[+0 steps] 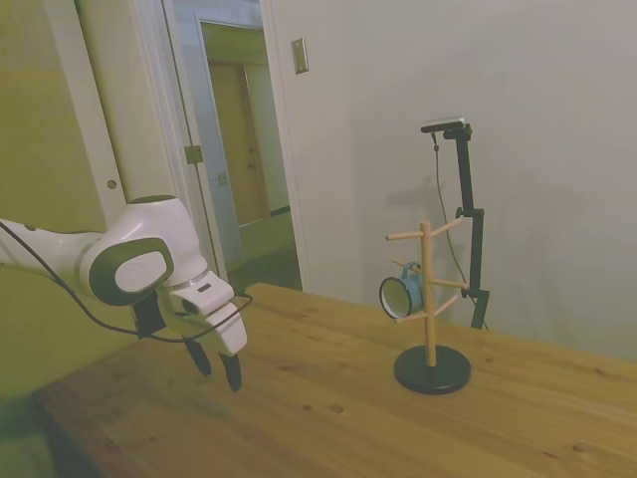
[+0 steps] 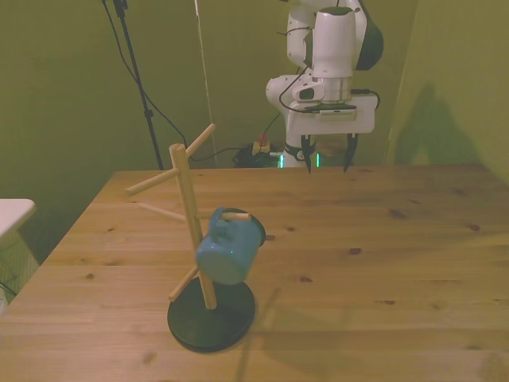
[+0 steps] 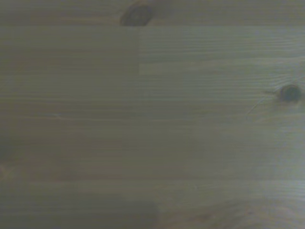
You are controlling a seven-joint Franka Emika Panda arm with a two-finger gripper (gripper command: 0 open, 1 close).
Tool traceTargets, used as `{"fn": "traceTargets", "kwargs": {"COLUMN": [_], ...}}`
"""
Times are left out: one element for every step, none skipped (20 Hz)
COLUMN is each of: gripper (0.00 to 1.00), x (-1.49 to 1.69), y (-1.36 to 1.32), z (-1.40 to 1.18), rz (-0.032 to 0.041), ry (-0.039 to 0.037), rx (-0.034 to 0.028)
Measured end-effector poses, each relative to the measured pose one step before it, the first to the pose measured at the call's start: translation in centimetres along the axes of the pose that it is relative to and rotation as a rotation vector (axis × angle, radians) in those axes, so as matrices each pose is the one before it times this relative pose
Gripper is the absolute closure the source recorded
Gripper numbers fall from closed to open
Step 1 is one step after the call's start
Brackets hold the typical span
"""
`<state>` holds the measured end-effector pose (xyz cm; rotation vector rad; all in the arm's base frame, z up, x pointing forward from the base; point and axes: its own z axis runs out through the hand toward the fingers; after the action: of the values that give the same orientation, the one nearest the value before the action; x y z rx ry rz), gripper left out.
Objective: Unload the mug
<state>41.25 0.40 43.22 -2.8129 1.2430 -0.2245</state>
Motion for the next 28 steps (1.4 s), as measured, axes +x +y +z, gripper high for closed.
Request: {"fn": "traceTargets", "kwargs": {"gripper": [0.0, 0.0, 0.0, 0.0, 0.0, 0.0, 0.0, 0.0, 0.0, 0.0, 0.0, 0.0, 0.0, 0.0, 0.0, 0.0, 0.0, 0.0, 0.0, 0.0, 0.0, 0.0, 0.0, 0.0, 0.0, 0.0, 0.0, 0.0], "x": [0.002, -0.025, 0.044, 0.181, 0.345, 0.557, 0.74, 0.895, 1.133, 1.2, 1.204, 1.125, 1.049, 1.069, 0.754, 0.735, 0.056, 0.075, 0.111, 0.142, 0.189, 0.345, 0.472, 0.505, 0.511, 0.531, 0.412, 0.36], "y": [-0.01, -0.035, -0.108, -0.172, -0.25, -0.209, -0.14, -0.063, -0.091, -0.115, -0.167, -0.265, -0.421, -0.579, -0.472, -0.642, -0.149, -0.327, -0.421, -0.436, -0.335, -0.235, -0.156, -0.206, -0.198, -0.18, -0.247, -0.279], "z": [0.001, -0.013, -0.114, -0.256, -0.429, -0.519, -0.547, -0.576, -0.621, -0.53, -0.333, -0.131, -0.027, 0.027, 0.297, 1.616, -0.123, -0.131, -0.084, 0.025, 0.266, 0.456, 0.632, 0.756, 0.793, 0.824, 0.78, 0.773], "rz": [-0.00199, -0.01063, -0.00677, -0.00208, 0.00175, 0.00644, 0.00983, 0.01261, 0.01711, 0.02105, 0.01829, 0.01934, 0.01556, 0.00843, -0.00255, 0.00172, -0.00865, -0.00469, 0.00292, 0.00829, 0.01173, 0.01112, 0.01448, 0.01595, 0.01249, 0.01485, 0.0139, 0.01348], "ry": [-0.00033, -0.00023, 0.00637, 0.01507, 0.02122, 0.02437, 0.0234, 0.02197, 0.02813, 0.03023, 0.02694, 0.02945, 0.03172, 0.04767, 0.03933, 0.03215, 0.01663, 0.0268, 0.03069, 0.03081, 0.02498, 0.02317, 0.02481, 0.02148, 0.02084, 0.02156, 0.01754, 0.01794], "rx": [0.00028, 0.00115, 0.00506, 0.01138, 0.01812, 0.01986, 0.01778, 0.01614, 0.01649, 0.01393, 0.01254, 0.01239, 0.01634, 0.02007, 0.00566, -0.01935, -0.00275, 0.00692, 0.01652, 0.01711, 0.01039, 0.0045, 0.00236, 0.00195, 0.00018, -0.00233, -0.00179, -0.00148]}}
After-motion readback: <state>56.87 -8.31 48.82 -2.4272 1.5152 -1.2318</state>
